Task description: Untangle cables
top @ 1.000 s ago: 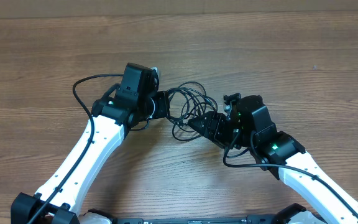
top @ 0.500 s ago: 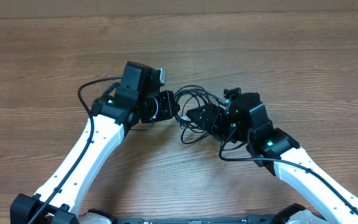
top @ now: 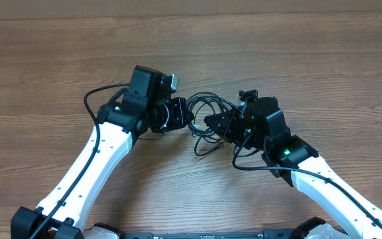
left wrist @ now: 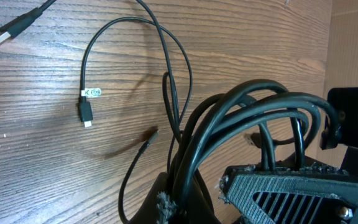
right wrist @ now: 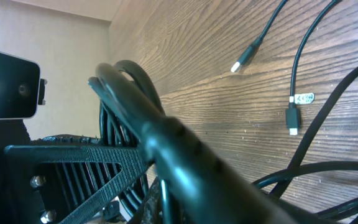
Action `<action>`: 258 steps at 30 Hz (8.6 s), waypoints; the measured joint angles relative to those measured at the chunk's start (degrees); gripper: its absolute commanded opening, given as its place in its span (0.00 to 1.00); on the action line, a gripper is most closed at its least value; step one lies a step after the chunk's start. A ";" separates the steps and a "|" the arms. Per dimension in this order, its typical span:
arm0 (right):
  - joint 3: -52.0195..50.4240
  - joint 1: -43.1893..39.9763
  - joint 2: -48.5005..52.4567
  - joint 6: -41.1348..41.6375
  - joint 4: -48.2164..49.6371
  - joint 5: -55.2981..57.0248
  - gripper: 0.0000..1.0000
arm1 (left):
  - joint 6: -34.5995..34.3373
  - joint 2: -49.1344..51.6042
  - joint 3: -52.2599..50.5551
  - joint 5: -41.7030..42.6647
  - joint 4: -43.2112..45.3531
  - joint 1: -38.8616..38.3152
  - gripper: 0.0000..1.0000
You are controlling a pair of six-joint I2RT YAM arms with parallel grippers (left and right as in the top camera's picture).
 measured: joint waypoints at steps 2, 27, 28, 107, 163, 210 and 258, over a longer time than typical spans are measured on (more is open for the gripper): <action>0.00 0.00 0.00 -0.33 -0.46 0.07 0.04 | 0.74 0.00 0.02 0.11 0.00 0.00 0.13; 0.00 0.04 0.07 -6.64 1.51 -2.60 0.04 | 9.40 0.00 0.20 1.38 -1.62 4.02 0.38; 0.00 0.04 0.07 -6.64 1.62 -2.99 0.04 | 9.44 0.00 0.20 1.36 -1.64 4.02 0.37; 0.44 0.52 0.04 -12.98 -29.77 12.70 0.04 | 10.84 -0.02 2.56 15.98 -2.78 10.64 0.04; -0.22 0.31 0.11 -0.59 14.58 1.53 0.04 | 12.81 -0.04 3.61 1.18 -14.12 6.36 0.34; -0.22 0.31 0.11 -0.44 14.67 -0.70 0.04 | 4.33 -0.04 3.61 -9.68 -10.95 0.68 0.33; -0.22 0.31 0.11 -0.44 14.51 -1.29 0.04 | 1.07 4.07 3.65 -8.35 -9.49 -0.79 0.17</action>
